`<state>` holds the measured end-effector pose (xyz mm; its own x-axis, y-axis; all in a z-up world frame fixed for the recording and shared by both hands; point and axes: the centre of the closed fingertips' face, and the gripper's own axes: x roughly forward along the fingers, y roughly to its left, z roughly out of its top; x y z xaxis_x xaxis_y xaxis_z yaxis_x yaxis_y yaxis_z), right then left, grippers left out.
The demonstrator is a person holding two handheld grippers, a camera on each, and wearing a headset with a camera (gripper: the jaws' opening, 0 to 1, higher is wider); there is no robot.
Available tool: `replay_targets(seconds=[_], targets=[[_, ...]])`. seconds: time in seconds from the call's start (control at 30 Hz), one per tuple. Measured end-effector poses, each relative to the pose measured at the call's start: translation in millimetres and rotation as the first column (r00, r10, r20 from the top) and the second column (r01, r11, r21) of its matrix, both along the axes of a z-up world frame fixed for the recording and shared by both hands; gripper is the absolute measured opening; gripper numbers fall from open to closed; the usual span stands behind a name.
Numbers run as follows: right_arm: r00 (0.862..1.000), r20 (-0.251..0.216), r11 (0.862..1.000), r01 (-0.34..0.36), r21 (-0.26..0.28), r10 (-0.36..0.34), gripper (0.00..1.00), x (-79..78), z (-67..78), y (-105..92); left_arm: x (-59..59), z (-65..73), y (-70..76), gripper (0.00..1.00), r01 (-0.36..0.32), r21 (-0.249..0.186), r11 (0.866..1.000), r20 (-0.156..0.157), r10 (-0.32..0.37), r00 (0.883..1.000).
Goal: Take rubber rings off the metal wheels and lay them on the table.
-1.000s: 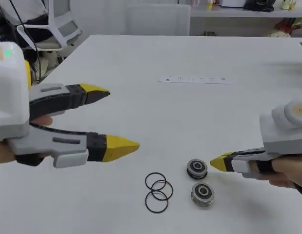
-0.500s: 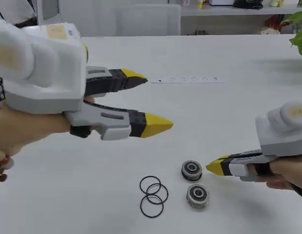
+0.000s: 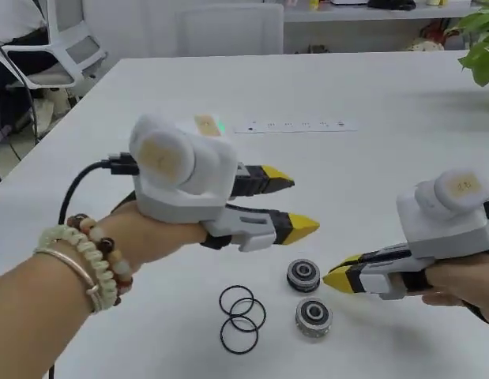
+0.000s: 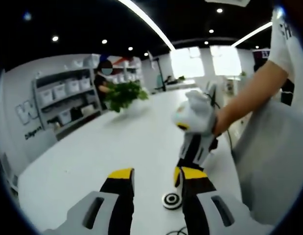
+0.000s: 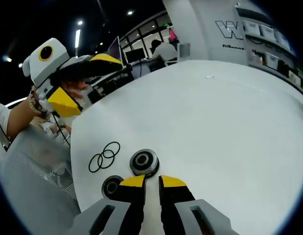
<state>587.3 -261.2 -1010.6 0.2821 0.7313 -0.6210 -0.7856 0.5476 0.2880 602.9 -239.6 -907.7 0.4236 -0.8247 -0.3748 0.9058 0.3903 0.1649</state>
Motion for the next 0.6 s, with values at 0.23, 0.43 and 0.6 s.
replay_targets(seconds=[0.23, 0.43, 0.6], targets=[[0.999, 0.034, 0.999, -0.042, -0.018, 0.042, 0.08, -0.6, -3.1, 3.2, 2.2, -49.5, -7.8, 0.32, -0.003, 0.065, 0.998, -0.084, 0.009, 0.996], [0.998, 0.038, 0.997, -0.057, -0.042, 0.059, 0.10, 0.0, -7.9, 1.6, -5.6, -85.8, -8.8, 0.27, 0.019, 0.139, 0.990, -0.157, 0.003, 0.988], [0.998, 0.035, 0.998, -0.056, -0.041, 0.058, 0.10, 1.7, -9.9, 1.7, -4.5, -91.3, -5.8, 0.23, 0.001, 0.141, 0.990, -0.182, 0.025, 0.983]])
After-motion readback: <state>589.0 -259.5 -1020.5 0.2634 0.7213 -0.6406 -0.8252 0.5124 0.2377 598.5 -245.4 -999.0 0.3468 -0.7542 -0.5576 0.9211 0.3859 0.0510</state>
